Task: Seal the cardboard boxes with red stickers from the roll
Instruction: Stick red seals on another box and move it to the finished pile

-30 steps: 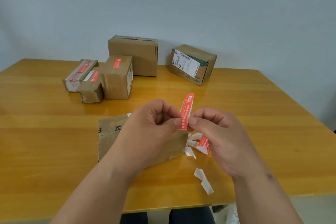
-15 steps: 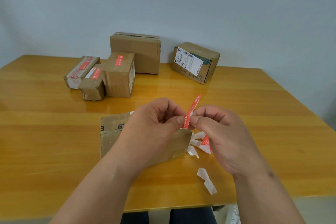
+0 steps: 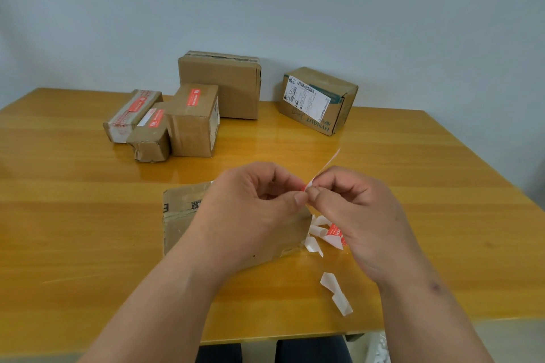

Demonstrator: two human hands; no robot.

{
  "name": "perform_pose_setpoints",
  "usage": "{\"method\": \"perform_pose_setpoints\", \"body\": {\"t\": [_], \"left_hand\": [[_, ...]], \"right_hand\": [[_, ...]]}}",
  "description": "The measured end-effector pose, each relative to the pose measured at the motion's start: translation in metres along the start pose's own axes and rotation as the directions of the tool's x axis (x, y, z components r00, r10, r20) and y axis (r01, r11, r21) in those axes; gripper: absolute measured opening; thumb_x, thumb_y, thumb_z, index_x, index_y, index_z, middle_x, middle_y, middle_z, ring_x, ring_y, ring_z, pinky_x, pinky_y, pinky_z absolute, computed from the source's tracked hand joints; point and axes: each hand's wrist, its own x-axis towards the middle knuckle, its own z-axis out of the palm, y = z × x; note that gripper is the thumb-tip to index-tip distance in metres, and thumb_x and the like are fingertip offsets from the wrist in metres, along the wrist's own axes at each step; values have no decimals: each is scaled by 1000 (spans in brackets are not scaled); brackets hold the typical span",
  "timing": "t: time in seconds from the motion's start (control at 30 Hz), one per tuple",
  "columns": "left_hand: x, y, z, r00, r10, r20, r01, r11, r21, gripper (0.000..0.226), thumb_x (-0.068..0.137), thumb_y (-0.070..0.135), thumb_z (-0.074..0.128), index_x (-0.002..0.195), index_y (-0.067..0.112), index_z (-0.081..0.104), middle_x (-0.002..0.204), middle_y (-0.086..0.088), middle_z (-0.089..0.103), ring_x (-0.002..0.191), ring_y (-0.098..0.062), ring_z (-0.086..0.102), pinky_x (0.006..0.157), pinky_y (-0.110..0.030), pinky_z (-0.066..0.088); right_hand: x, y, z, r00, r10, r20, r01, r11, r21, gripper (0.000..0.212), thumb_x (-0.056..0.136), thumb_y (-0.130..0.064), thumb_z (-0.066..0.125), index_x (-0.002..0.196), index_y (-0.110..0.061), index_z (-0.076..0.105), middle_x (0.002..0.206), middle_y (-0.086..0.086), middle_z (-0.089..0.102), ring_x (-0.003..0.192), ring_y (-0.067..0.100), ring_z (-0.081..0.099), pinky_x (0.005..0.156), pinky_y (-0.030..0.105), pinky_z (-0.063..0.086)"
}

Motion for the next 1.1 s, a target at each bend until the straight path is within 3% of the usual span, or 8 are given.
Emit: {"method": "perform_pose_setpoints", "body": {"t": [0.13, 0.33, 0.63, 0.87, 0.97, 1.1], "left_hand": [[0, -2, 1, 1000, -16, -19, 17, 999, 37, 4, 84, 23, 72, 86, 20, 74, 75, 5, 75, 59, 2, 63, 52, -7, 43], [-1, -1, 2, 998, 21, -66, -9, 984, 181, 6, 83, 26, 70, 78, 24, 73, 66, 8, 71, 46, 3, 51, 44, -7, 36], [-3, -6, 8, 989, 91, -117, -38, 919, 393, 8, 81, 33, 63, 74, 30, 65, 69, 21, 67, 61, 2, 61, 49, -18, 49], [-4, -5, 9, 978, 162, -134, -71, 855, 514, 18, 80, 37, 62, 67, 25, 63, 61, 12, 65, 61, -4, 57, 51, -19, 44], [-5, -2, 7, 982, 136, -127, -48, 847, 529, 21, 77, 40, 57, 65, 23, 62, 60, 7, 64, 63, -7, 57, 53, -22, 45], [-6, 3, 3, 990, 103, -96, -33, 831, 555, 24, 70, 42, 49, 67, 22, 63, 60, 10, 63, 62, -6, 60, 50, -25, 50]], "right_hand": [[-1, -1, 2, 1000, -15, 4, 16, 999, -28, 20, 85, -15, 65, 67, -23, 68, 63, -21, 59, 63, -2, 54, 61, 17, 37], [0, -1, 4, 994, -110, -3, 108, 980, -168, 19, 83, -10, 67, 67, -21, 68, 75, -12, 65, 78, 3, 59, 62, 8, 39], [-1, 4, 6, 982, -188, -31, 174, 949, -262, 16, 78, -15, 68, 63, -18, 65, 71, -9, 64, 72, 2, 58, 60, 8, 38], [-2, 4, 6, 984, -169, -48, 151, 953, -264, 12, 70, -25, 60, 58, -26, 62, 71, -14, 64, 74, 4, 59, 58, 7, 38], [-4, 4, 4, 990, -139, -38, 125, 960, -251, 15, 69, -34, 59, 61, -22, 62, 68, -10, 62, 66, 5, 55, 56, 9, 37], [-5, 3, -5, 996, -71, -48, 56, 966, -254, 13, 75, -18, 63, 63, -14, 61, 70, -8, 61, 56, 5, 49, 51, 11, 38]]}}
